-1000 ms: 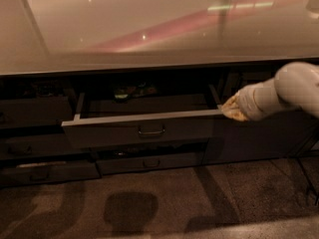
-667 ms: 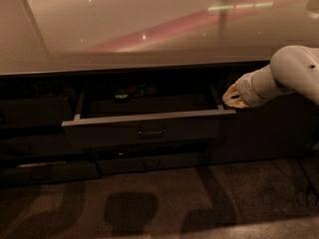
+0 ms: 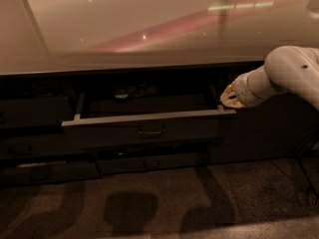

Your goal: Open top drawer

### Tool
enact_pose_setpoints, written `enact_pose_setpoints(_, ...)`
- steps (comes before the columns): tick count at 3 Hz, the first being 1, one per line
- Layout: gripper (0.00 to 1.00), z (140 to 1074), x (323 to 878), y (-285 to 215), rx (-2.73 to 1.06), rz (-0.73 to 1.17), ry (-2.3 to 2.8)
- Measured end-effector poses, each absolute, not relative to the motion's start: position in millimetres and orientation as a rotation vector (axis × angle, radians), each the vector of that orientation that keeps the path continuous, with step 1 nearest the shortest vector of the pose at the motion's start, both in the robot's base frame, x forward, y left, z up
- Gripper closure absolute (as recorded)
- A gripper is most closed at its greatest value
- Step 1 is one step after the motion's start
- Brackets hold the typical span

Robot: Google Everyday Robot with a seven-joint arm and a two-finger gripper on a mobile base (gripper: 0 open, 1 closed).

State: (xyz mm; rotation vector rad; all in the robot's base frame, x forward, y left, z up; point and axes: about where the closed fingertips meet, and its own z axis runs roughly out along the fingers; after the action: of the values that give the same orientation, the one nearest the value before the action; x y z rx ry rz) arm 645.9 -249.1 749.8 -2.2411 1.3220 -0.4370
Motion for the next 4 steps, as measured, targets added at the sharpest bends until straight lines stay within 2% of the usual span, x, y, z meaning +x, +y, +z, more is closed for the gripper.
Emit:
enact_pose_setpoints(2,1.0,677.2,692.1,-263.0,-2.408,-0.323,1.49)
enact_pose_setpoints(4,1.0,678.1,692.4,-244.5,-2.462,-0.373,1.476)
